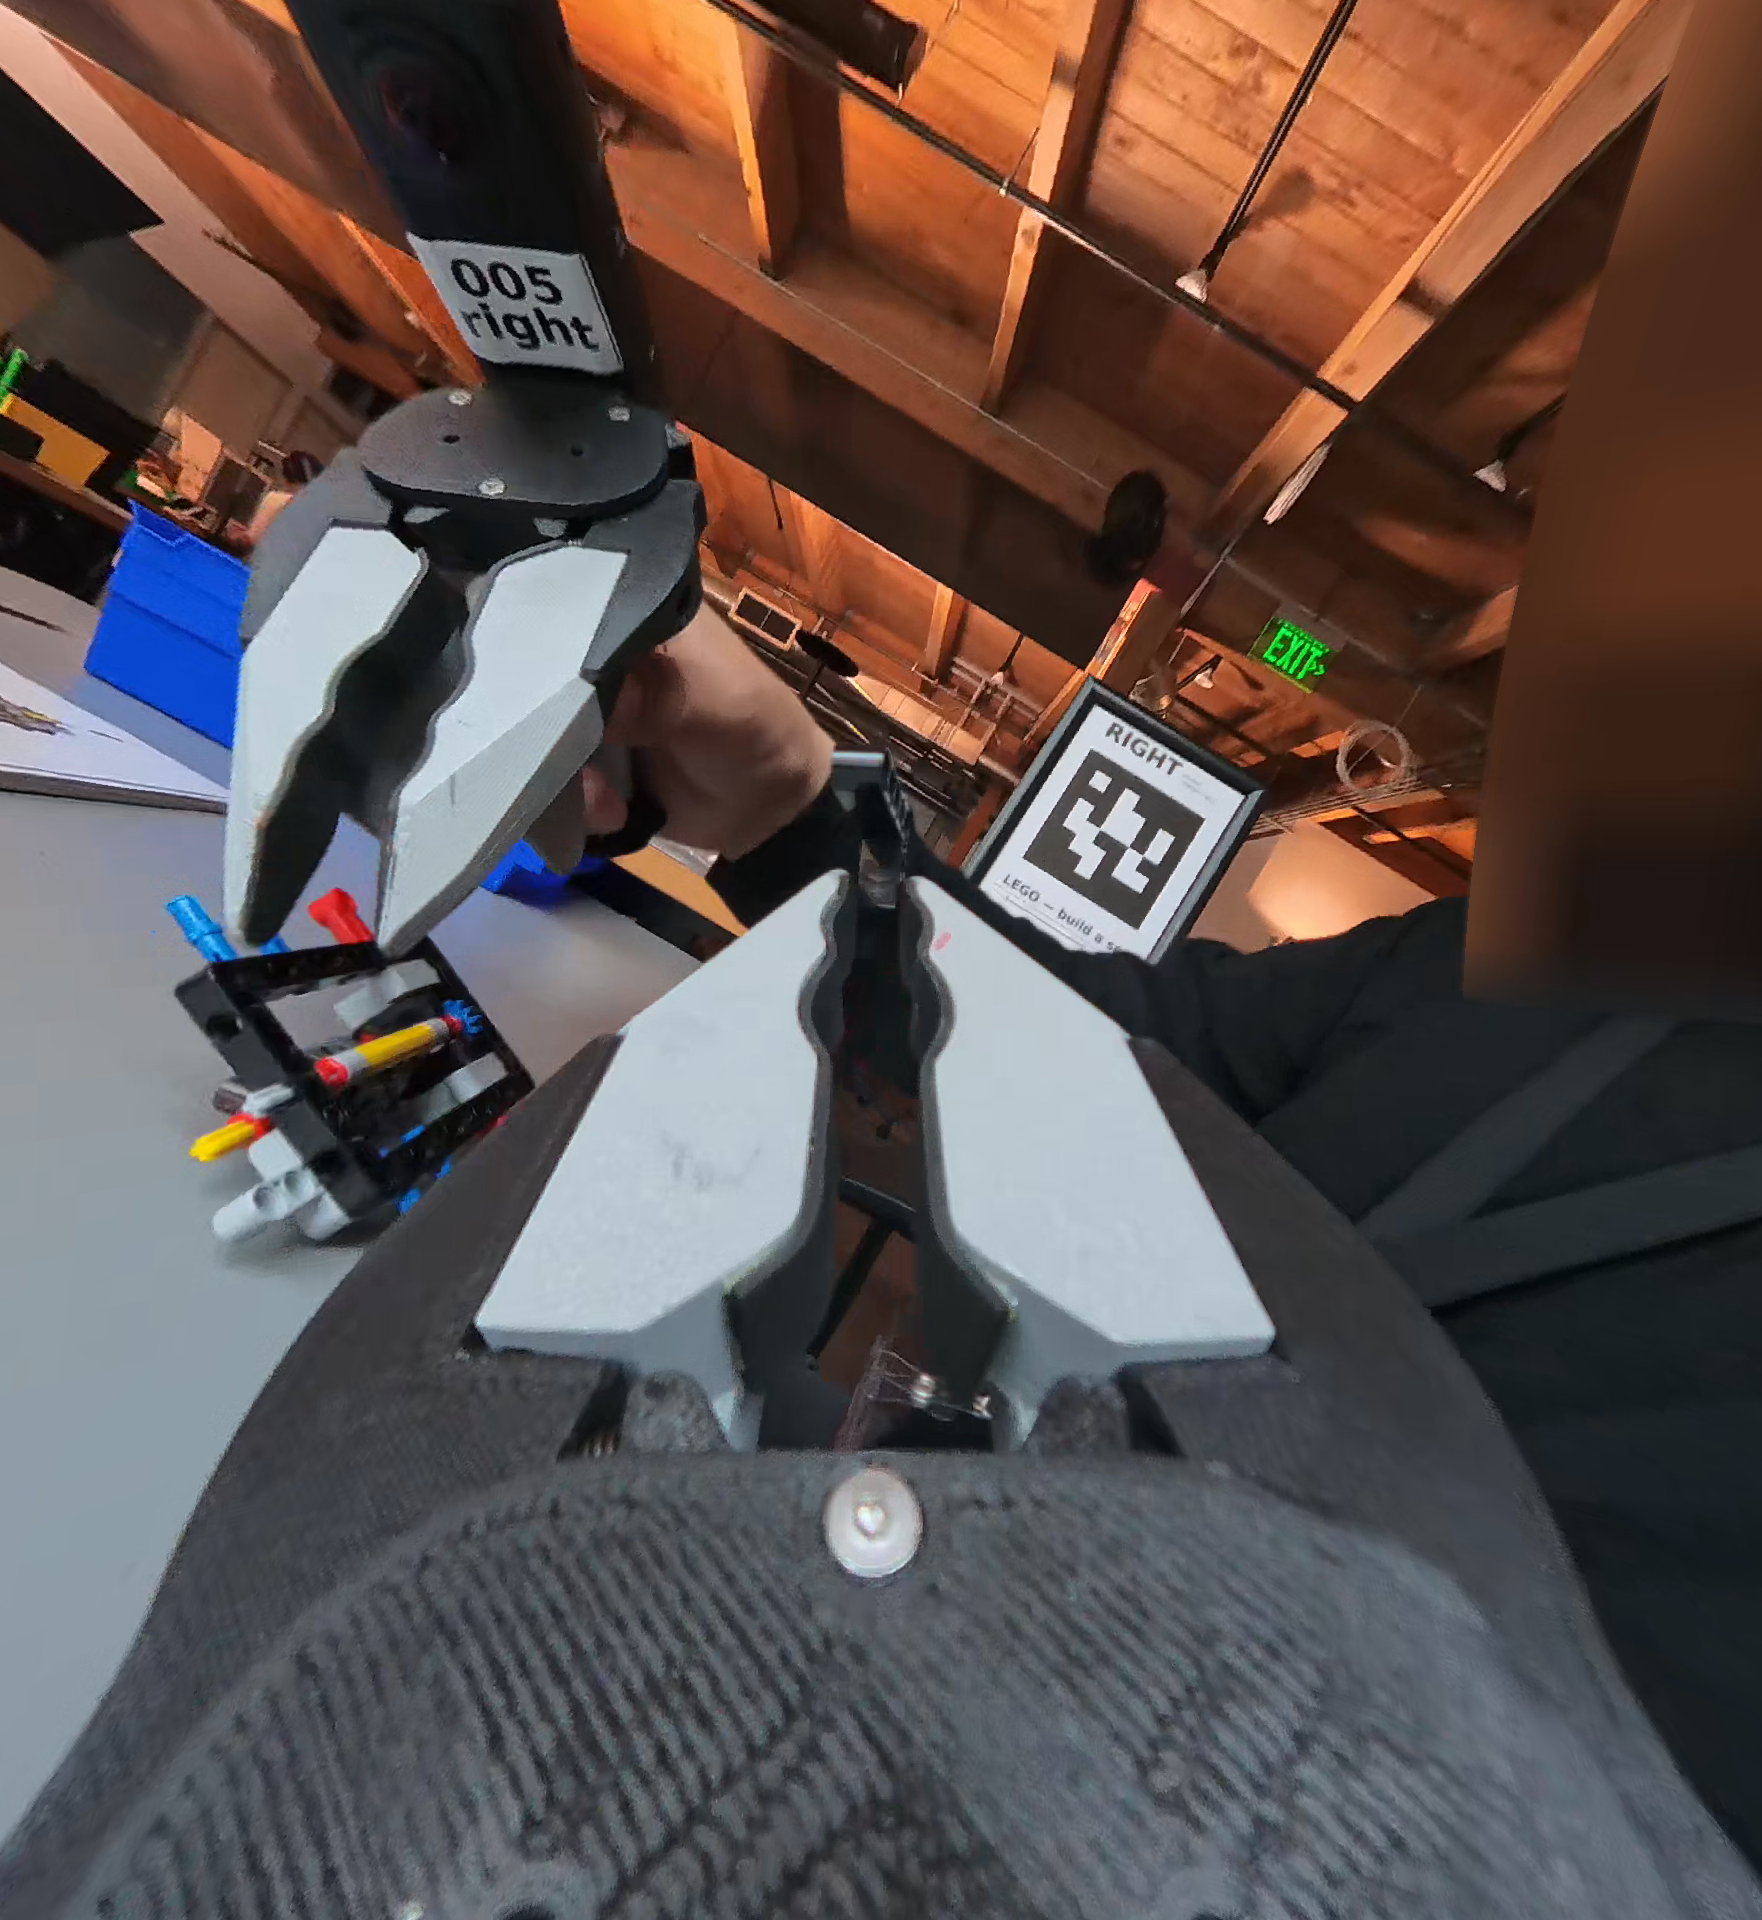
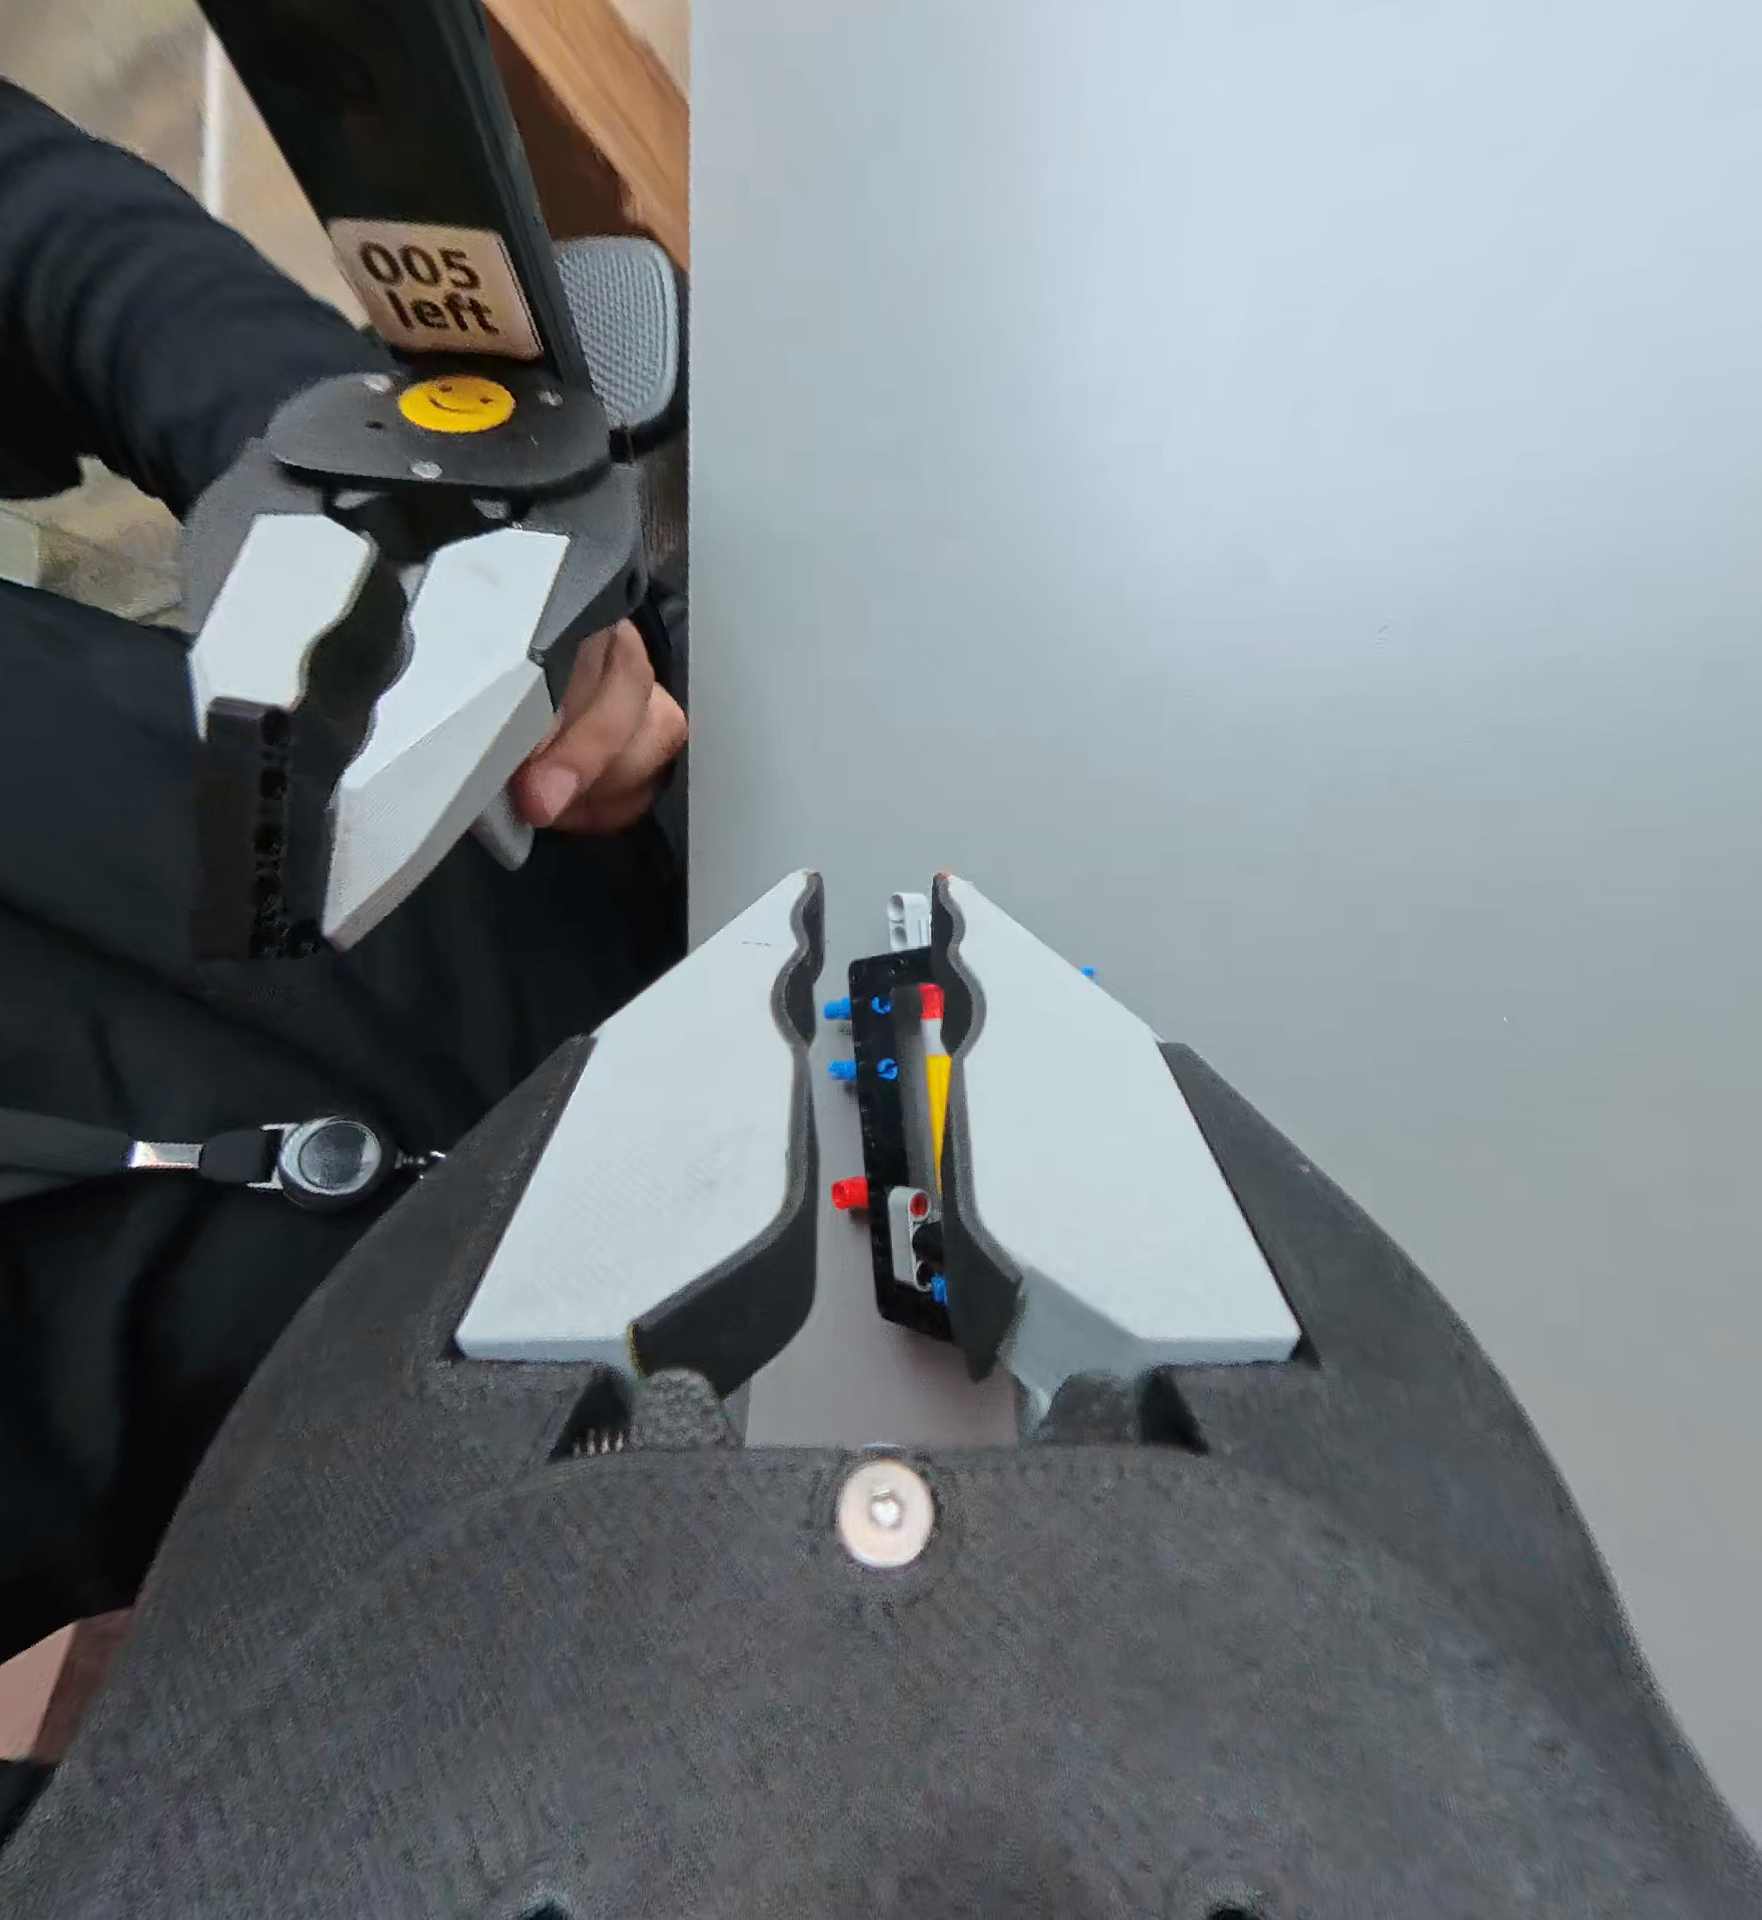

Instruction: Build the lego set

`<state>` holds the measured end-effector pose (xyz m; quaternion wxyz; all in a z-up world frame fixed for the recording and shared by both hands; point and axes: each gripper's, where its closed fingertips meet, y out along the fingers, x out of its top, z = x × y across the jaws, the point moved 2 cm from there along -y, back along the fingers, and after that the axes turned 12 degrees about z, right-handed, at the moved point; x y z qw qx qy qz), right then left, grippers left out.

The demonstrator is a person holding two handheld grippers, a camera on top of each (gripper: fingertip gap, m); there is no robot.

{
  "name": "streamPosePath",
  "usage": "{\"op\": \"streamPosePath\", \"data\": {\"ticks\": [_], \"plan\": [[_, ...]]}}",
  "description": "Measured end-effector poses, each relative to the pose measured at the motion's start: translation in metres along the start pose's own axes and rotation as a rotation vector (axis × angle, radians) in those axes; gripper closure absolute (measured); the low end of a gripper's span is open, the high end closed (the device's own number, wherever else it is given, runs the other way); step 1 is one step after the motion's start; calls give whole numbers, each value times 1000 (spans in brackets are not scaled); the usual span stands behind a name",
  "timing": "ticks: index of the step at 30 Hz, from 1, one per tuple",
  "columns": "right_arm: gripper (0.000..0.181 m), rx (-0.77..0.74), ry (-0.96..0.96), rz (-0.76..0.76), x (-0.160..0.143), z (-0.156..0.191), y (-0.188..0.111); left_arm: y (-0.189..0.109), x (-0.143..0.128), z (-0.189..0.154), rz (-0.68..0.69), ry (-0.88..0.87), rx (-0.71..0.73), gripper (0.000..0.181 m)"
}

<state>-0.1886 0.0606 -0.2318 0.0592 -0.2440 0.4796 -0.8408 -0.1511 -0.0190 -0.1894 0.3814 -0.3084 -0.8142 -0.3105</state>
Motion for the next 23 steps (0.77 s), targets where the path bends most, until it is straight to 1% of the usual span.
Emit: {"op": "streamPosePath", "data": {"ticks": [4,6,9,11,13,15,17,19,20,21,22,23], "plan": [[165,-55,-39,-131,-18,12,-20,0,-2,-7,-45,0,-12,174],[166,-88,-72,-179,-35,21,-26,1,0,-10,-83,-28,-44,175],[166,-185,-98,-198,-63,26,-30,6,-2,-7,-71,-96,-78,176],[166,-256,-76,-176,-81,23,-31,8,-5,3,-7,-194,-56,175],[163,-273,-79,-188,-90,28,-30,12,-14,13,117,-365,-39,175],[162,-316,-95,-186,-97,32,-27,14,-22,13,226,-512,-50,175],[162,-400,-135,-176,-98,34,-22,17,-28,10,320,-557,-48,175],[161,-441,-216,-196,-92,45,-15,20,-33,10,392,-562,-35,175],[161,-447,-254,-211,-88,52,-11,22,-32,11,385,-568,-36,175],[159,-460,-277,-228,-83,56,-7,24,-27,9,345,-589,-72,175],[153,-487,-298,-248,-79,58,-5,27,-24,6,324,-640,-122,175],[152,-517,-332,-268,-76,62,-3,29,-28,3,346,-693,-161,175]]}}
